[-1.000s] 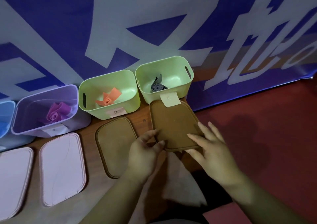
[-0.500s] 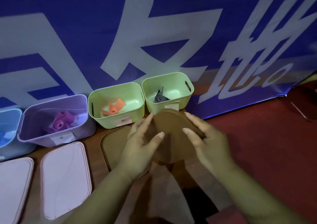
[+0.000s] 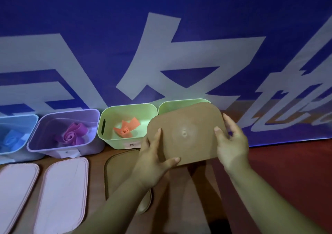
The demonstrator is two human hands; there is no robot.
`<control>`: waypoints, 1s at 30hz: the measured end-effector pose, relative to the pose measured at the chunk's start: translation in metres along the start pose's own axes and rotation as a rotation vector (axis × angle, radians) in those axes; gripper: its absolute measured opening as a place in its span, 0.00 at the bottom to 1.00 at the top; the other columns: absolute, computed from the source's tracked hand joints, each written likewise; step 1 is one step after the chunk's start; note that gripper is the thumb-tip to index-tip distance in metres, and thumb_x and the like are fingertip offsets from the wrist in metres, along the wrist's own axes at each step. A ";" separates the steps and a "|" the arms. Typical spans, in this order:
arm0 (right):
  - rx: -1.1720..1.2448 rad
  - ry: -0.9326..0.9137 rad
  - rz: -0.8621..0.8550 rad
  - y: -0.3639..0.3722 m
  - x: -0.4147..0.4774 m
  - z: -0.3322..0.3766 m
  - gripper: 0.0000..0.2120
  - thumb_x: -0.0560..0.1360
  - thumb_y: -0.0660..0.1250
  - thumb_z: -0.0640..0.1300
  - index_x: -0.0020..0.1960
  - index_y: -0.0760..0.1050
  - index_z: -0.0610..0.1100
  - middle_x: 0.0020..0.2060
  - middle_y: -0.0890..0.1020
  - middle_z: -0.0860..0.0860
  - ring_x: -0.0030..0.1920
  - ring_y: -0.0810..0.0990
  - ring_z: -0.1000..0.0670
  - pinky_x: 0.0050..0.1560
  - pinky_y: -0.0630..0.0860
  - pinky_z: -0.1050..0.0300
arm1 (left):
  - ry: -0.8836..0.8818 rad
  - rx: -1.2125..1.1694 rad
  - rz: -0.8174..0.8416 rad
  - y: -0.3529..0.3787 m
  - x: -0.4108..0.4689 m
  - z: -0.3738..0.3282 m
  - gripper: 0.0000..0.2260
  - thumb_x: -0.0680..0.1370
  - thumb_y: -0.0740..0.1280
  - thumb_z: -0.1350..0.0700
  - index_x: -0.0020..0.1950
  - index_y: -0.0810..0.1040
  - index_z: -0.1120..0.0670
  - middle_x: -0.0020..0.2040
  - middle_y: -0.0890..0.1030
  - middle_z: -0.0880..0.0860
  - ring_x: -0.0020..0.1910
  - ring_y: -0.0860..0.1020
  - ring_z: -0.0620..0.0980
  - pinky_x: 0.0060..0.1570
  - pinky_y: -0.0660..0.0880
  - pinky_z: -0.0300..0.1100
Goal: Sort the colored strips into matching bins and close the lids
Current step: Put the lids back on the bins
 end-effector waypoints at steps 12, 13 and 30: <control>-0.519 -0.080 0.241 0.055 0.102 -0.052 0.31 0.80 0.64 0.50 0.79 0.57 0.45 0.78 0.59 0.46 0.76 0.61 0.44 0.73 0.62 0.51 | 0.019 0.504 0.039 0.033 0.123 -0.003 0.55 0.56 0.64 0.21 0.78 0.46 0.37 0.77 0.54 0.60 0.75 0.57 0.61 0.73 0.59 0.58; -0.542 -0.065 0.259 0.058 0.104 -0.058 0.32 0.80 0.64 0.51 0.79 0.56 0.45 0.78 0.58 0.46 0.76 0.60 0.43 0.74 0.61 0.50 | 0.014 0.533 0.046 0.036 0.128 -0.002 0.54 0.57 0.62 0.21 0.78 0.46 0.37 0.77 0.53 0.61 0.75 0.57 0.62 0.73 0.58 0.59; -0.691 -0.116 0.362 0.083 0.117 -0.068 0.33 0.81 0.60 0.56 0.80 0.52 0.46 0.80 0.49 0.43 0.77 0.56 0.39 0.75 0.59 0.48 | 0.000 0.549 0.015 0.044 0.138 0.009 0.52 0.61 0.59 0.23 0.80 0.49 0.44 0.79 0.45 0.63 0.78 0.51 0.62 0.75 0.57 0.56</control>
Point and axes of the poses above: each hand's wrist, its own x-axis towards the middle knuckle, its own y-axis out of the palm, z = x × y, the point moved 9 cm from there along x, towards the middle knuckle
